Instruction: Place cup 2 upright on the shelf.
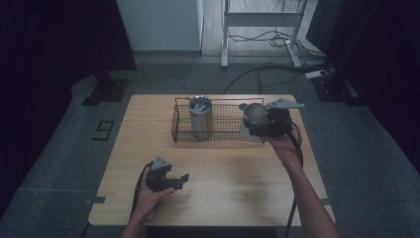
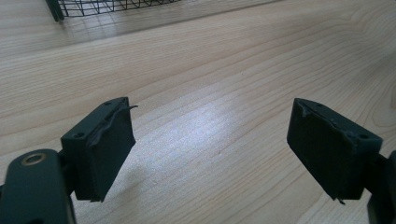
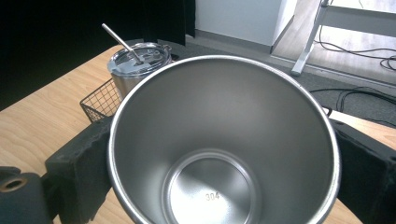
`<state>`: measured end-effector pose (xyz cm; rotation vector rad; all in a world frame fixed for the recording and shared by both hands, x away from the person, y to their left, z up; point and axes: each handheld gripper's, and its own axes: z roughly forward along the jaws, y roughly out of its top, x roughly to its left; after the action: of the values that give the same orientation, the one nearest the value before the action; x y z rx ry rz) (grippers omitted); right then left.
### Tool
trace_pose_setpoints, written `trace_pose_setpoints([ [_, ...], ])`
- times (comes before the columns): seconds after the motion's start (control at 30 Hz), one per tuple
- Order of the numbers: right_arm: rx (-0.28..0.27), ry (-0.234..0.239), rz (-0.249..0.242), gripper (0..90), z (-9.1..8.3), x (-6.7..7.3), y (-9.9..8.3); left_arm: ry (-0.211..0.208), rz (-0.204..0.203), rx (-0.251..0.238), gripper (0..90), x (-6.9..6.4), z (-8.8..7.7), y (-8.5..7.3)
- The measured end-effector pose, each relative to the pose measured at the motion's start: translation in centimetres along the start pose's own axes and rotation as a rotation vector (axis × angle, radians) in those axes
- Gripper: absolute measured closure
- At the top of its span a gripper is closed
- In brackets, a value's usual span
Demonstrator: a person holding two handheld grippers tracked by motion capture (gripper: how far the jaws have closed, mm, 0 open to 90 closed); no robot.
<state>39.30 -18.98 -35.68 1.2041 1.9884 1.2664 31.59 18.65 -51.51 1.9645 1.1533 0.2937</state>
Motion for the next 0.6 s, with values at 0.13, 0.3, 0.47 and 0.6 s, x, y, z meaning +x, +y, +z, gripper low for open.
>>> trace_pose_setpoints([
  [0.13,-0.002,-0.002,0.002,5.9,0.3,-0.3,0.4,0.0,-0.002,0.0,14.8,0.0,0.0,0.0],
  [0.3,-0.002,-0.007,0.01,5.9,0.7,-0.5,0.9,0.001,0.001,0.003,14.8,0.1,0.1,0.0],
  [0.47,0.006,-0.009,0.006,5.9,1.2,-0.6,1.3,0.003,0.002,0.006,14.8,0.0,0.1,0.0],
  [0.6,0.009,-0.008,0.008,5.9,1.6,-0.8,1.5,0.005,0.005,0.006,14.8,0.0,0.2,-0.1],
])
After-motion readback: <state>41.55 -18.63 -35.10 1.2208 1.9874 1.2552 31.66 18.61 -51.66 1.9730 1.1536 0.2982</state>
